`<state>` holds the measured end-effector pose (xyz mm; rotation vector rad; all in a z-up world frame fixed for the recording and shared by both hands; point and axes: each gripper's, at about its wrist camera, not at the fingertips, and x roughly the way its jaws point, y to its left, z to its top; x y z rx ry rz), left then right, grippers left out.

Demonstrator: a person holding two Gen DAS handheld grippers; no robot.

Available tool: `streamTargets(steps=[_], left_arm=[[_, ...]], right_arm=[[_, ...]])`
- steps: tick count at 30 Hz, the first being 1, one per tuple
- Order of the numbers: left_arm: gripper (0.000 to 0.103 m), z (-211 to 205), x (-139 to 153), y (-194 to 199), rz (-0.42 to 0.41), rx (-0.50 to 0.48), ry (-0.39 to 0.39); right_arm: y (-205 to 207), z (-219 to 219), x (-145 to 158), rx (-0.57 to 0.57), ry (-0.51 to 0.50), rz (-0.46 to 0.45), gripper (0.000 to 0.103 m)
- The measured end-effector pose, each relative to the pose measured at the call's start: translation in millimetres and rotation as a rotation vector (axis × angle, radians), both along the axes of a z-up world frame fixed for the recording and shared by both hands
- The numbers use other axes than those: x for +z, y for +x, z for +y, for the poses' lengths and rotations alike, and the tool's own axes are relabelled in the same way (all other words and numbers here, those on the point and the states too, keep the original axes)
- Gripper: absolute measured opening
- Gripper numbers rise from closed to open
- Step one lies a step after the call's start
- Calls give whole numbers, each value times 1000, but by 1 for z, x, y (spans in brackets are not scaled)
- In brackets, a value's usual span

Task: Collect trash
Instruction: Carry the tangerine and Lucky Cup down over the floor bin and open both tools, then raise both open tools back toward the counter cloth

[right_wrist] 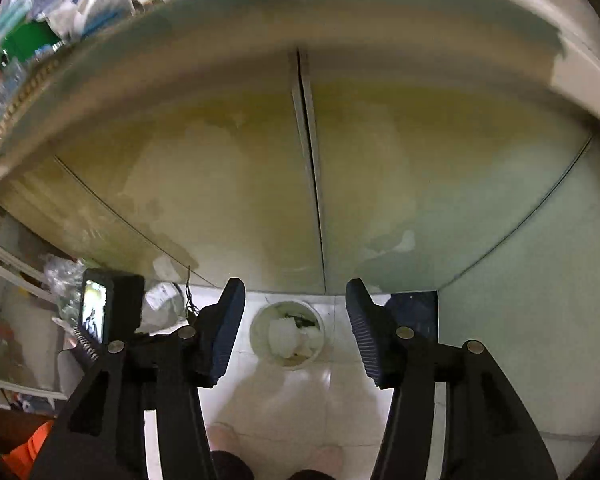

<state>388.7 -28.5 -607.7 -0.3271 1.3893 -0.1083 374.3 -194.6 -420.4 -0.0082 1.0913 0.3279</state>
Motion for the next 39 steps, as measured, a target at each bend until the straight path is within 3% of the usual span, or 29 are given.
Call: streamTargets(steps=[4,7,10,14,17,21,25,32,35,39], left_arm=[[33,-2,-41,4,7,7,-17],[36,-8,-49,8,-5,-9,-8],[36,-10,-45,8,-19,-16,-6],[36,-4,-17,2,-44,-17,13],[36,7,27,-6,-81,-15,21],[36,27,109,-18,-145,-3,16],[36,56,214,-30,-256,17,11],[37,96,373,-47,-479,13,48],[45,113,424,-55,-569,3,60],[68,131,479,-61,-670,14,104]], right_arm=[[-1,0,-36,10,-48,13,49],[-2,1,-50,16,-68,31,49],[-1,2,-52,20,-63,48,49],[4,5,-36,21,-59,62,49],[3,10,-8,22,-48,51,49],[-1,21,49,24,-38,18,49],[-10,32,120,15,-34,-38,49],[-36,50,236,-51,-35,-209,56],[-44,59,275,-95,-33,-281,57],[-50,68,304,-126,-3,-373,71]])
